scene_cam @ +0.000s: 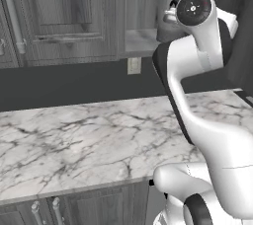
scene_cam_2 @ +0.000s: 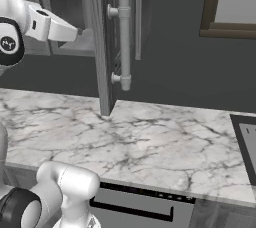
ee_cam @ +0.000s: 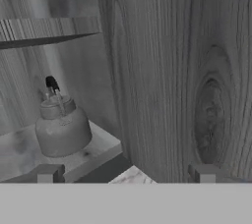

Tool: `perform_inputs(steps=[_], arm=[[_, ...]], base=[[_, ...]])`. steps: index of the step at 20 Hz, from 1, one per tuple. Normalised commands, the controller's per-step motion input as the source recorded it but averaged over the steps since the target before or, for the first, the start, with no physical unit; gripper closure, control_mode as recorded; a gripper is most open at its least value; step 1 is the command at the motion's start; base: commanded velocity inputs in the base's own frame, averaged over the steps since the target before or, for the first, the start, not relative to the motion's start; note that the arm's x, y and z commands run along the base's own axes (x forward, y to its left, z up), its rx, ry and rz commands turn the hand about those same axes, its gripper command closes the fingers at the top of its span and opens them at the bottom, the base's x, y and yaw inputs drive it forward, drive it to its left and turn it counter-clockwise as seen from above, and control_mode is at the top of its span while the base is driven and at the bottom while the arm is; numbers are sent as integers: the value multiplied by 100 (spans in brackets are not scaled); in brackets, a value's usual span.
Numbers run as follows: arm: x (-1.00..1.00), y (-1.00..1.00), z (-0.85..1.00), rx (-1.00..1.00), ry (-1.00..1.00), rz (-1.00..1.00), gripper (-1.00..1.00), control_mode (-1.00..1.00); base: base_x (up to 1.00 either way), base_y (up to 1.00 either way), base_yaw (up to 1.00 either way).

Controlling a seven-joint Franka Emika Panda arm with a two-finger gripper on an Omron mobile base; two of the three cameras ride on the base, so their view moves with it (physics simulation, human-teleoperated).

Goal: Open the cabinet, pick the kettle from the cabinet, and place it in the sink.

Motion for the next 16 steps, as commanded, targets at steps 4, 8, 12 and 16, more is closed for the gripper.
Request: perform_inputs(steps=[4,8,12,16], arm=[[29,0,0,0,6,4,-100,-100],[24,-2,-1,0,0,5,-100,-100],[31,0,-4,0,2,4,-100,-100],[24,0,-4,0,0,7,-100,-100]], base=[[0,0,0],[0,0,0],[0,0,0],[0,0,0]])
